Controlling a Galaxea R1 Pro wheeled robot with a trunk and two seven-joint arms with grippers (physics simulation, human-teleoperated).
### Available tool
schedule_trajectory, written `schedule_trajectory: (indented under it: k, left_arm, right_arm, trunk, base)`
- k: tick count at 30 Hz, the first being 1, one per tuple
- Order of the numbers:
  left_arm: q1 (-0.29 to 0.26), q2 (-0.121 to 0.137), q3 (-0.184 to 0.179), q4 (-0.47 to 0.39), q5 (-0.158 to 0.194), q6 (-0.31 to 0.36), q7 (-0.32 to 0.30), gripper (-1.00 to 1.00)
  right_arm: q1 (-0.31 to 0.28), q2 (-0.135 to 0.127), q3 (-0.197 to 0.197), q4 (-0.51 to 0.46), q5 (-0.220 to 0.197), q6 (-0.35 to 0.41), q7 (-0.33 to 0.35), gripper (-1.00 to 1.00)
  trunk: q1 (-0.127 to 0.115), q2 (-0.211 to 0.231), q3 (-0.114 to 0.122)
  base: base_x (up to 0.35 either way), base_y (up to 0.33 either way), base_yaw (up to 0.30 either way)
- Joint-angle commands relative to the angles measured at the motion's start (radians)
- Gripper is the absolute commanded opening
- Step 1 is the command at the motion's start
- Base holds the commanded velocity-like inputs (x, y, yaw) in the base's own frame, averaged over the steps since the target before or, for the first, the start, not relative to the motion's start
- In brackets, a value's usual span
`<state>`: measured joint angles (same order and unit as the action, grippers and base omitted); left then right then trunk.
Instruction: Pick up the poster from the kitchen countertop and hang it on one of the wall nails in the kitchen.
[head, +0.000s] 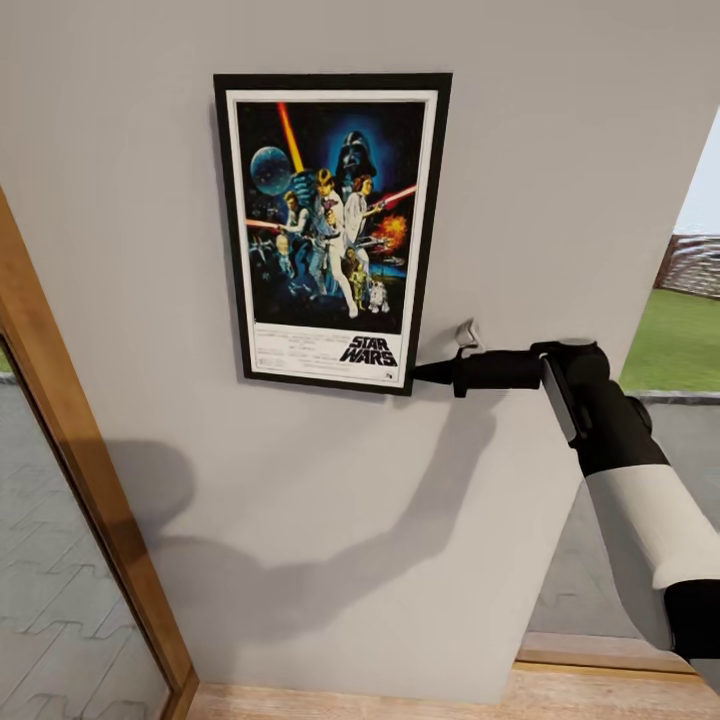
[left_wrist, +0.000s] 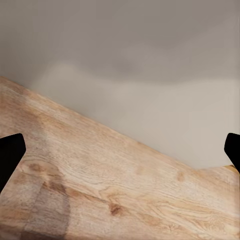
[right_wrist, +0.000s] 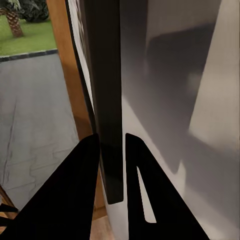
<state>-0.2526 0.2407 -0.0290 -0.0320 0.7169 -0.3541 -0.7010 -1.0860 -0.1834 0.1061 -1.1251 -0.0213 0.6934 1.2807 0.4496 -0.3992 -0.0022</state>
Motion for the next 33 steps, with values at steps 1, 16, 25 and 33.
schedule_trajectory:
  k: [1, 16, 25, 33]
  left_arm:
    - [0.000, 0.000, -0.003, 0.001, 0.003, -0.005, -0.002, 1.00]
    - [0.000, 0.000, -0.003, 0.001, 0.003, -0.005, -0.003, 1.00]
    - [0.000, 0.000, -0.003, 0.001, 0.003, -0.005, -0.002, 1.00]
    - [0.000, 0.000, -0.003, 0.001, 0.003, -0.005, -0.002, 1.00]
  right_arm:
    - [0.002, -0.001, 0.001, 0.000, -0.003, 0.004, 0.002, -1.00]
    - [0.017, -0.001, 0.003, 0.008, -0.003, -0.042, 0.002, -1.00]
    - [0.017, -0.001, 0.003, 0.012, -0.003, -0.068, 0.002, -1.00]
    - [0.029, -0.001, 0.003, 0.013, -0.003, -0.073, 0.002, -1.00]
  trunk:
    - [0.000, -0.001, 0.000]
    - [0.000, -0.001, 0.000]
    - [0.000, -0.001, 0.000]
    - [0.000, -0.001, 0.000]
  base:
    - [0.000, 0.000, 0.000]
    - [0.000, 0.000, 0.000]
    - [0.000, 0.000, 0.000]
    - [0.000, 0.000, 0.000]
